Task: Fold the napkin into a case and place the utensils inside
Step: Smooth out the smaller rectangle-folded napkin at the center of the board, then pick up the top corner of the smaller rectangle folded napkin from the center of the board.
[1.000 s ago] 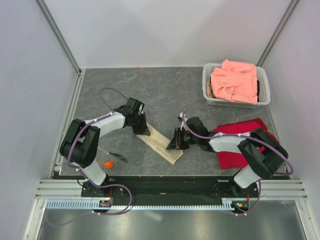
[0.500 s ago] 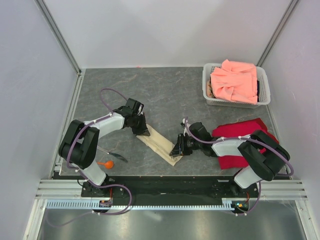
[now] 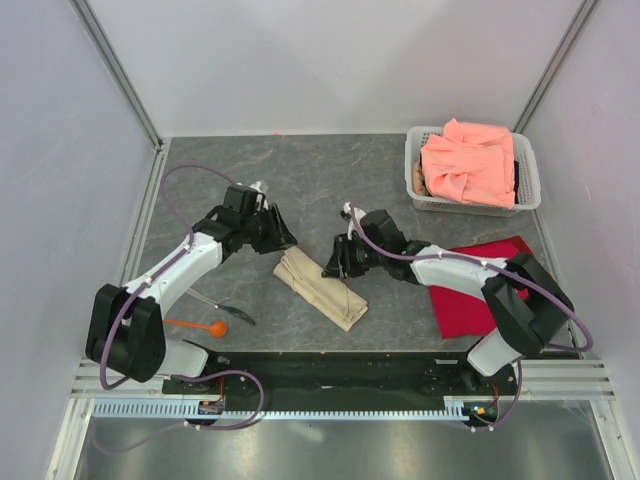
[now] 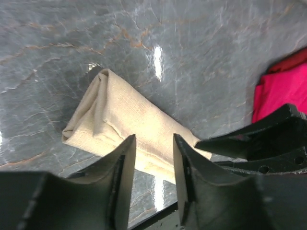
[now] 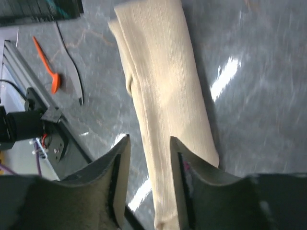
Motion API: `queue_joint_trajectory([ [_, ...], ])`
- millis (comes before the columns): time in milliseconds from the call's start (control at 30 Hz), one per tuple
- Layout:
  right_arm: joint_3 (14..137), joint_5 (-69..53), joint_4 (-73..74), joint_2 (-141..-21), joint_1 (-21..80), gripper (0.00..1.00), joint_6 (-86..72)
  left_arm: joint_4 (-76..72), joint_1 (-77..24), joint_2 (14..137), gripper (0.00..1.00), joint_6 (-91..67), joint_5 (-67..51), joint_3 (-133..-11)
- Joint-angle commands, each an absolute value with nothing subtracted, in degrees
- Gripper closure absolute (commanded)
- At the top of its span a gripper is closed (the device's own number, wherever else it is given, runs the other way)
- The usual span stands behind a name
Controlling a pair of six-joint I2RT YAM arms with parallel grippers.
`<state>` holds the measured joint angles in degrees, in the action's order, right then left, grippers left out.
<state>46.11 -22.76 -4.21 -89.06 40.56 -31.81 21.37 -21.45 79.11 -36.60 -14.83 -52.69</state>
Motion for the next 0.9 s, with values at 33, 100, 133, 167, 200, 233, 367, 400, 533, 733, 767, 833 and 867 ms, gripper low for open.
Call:
queue_joint_trajectory([
  [33, 56.67, -22.84, -2.28, -98.41, 40.69, 0.51, -26.72, 22.59, -17.94, 81.99, 0.49, -35.6, -15.64, -52.56],
  [100, 60.81, -24.42, -2.46, -101.06, 40.61, 0.49, -26.72, 22.5, -17.49, 84.97, 0.47, -35.16, -16.96, -53.96],
  [133, 62.21, -24.87, -2.29, -103.6, 40.69, 0.49, -26.63, 22.33, -17.23, 85.95, 0.47, -34.98, -18.01, -54.23],
  [167, 64.4, -25.48, -2.2, -104.67, 40.69, 0.47, -26.54, 22.24, -17.14, 86.65, 0.47, -34.98, -18.37, -54.66],
  [200, 65.55, -26.45, -2.02, -106.68, 40.95, 0.47, -26.19, 22.06, -17.14, 88.14, 0.47, -34.98, -18.63, -55.19],
  [233, 66.7, -26.63, -1.06, -107.48, 41.13, 0.46, -25.93, 22.06, -17.05, 88.59, 0.47, -35.07, -18.81, -55.46],
  [367, 69.25, -26.19, -0.53, -109.68, 42.36, 0.39, -24.0, 21.97, -16.96, 90.0, 0.5, -34.98, -18.99, -55.55],
  [400, 69.52, -25.84, -0.35, -110.3, 42.8, 0.38, -23.47, 21.8, -16.96, 90.44, 0.51, -34.98, -19.16, -55.55],
  [533, 70.4, -23.65, -0.18, -111.01, 43.85, 0.37, -21.54, 20.74, -16.96, 90.53, 0.64, -36.03, -19.86, -54.15],
  [733, 71.19, -21.36, -0.18, -110.66, 45.09, 0.41, -18.55, 18.29, -16.79, 88.94, 0.8, -38.05, -21.7, -52.56],
  [767, 71.28, -21.1, -0.18, -110.48, 45.26, 0.42, -18.37, 17.93, -16.7, 89.03, 0.87, -38.58, -22.32, -52.56],
  [833, 70.93, -20.48, -0.61, -110.13, 45.35, 0.42, -18.46, 16.71, -16.44, 89.3, 0.9, -39.28, -24.08, -51.95],
  [867, 70.93, -20.22, -1.05, -110.04, 45.44, 0.42, -18.63, 16.35, -16.26, 89.21, 0.93, -39.98, -24.52, -51.6],
])
